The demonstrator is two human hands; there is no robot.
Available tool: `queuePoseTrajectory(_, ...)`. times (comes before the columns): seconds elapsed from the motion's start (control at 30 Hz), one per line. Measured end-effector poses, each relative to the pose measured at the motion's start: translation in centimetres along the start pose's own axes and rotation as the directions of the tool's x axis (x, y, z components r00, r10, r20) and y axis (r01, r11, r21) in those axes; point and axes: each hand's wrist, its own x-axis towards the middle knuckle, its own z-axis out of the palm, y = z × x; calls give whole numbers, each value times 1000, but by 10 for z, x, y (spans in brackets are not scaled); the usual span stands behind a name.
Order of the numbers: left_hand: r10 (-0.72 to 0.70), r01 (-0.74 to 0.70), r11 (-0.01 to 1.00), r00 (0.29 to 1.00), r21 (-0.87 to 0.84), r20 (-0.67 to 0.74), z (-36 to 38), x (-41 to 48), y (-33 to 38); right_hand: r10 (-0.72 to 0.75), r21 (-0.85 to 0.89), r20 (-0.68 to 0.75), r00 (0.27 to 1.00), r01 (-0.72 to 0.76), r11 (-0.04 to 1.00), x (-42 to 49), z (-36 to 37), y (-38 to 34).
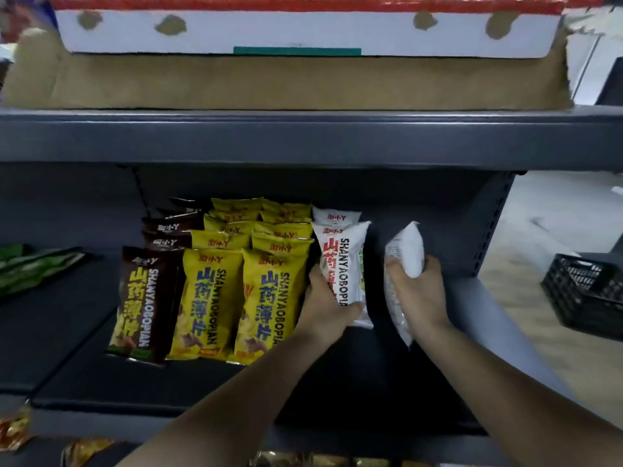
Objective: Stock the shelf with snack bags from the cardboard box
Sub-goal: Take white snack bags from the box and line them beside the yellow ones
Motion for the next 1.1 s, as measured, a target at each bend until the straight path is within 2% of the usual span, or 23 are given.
queuePoseTrajectory(0.13,29,-4,983,991,182,-134,21,36,-18,-19,-27,-26,999,18,999,16,4,12)
queuePoseTrajectory(0.33,-3,139,915,941,378,-337,44,59,-28,-106,-40,41,994,107,993,22,12,17)
queuePoseTrajectory(0.47,29,158,887,919,434,-394,50,63,-31,-179,-92,146,973,193,977,20,24,18)
queuePoseTrajectory(0.53,13,156,912,914,380,-405,50,64,-30,-202,-165,227,953,242,956,19,33,18)
queuePoseTrajectory(0.67,69,136,867,920,479,-386,53,74,-47,-312,-296,344,886,417,859,18,53,11)
queuePoseTrajectory(0.73,173,65,754,940,654,-293,55,79,-63,-330,-324,362,872,449,833,20,60,8)
queuePoseTrajectory(0.8,218,-43,731,960,681,-173,51,69,-63,-297,-283,379,877,415,865,24,64,8)
queuePoseTrajectory(0.87,230,6,718,942,696,-246,47,51,-51,-239,-196,393,888,335,922,27,64,10)
queuePoseTrajectory(0.9,264,-21,748,926,663,-269,47,46,-47,-216,-152,391,895,294,944,28,63,10)
queuePoseTrajectory(0.97,362,-98,716,898,691,-248,48,38,-42,-195,-63,345,918,231,971,29,59,8)
queuePoseTrajectory(1.1,576,-249,490,812,835,-96,45,47,-35,-177,47,143,974,172,984,37,48,5)
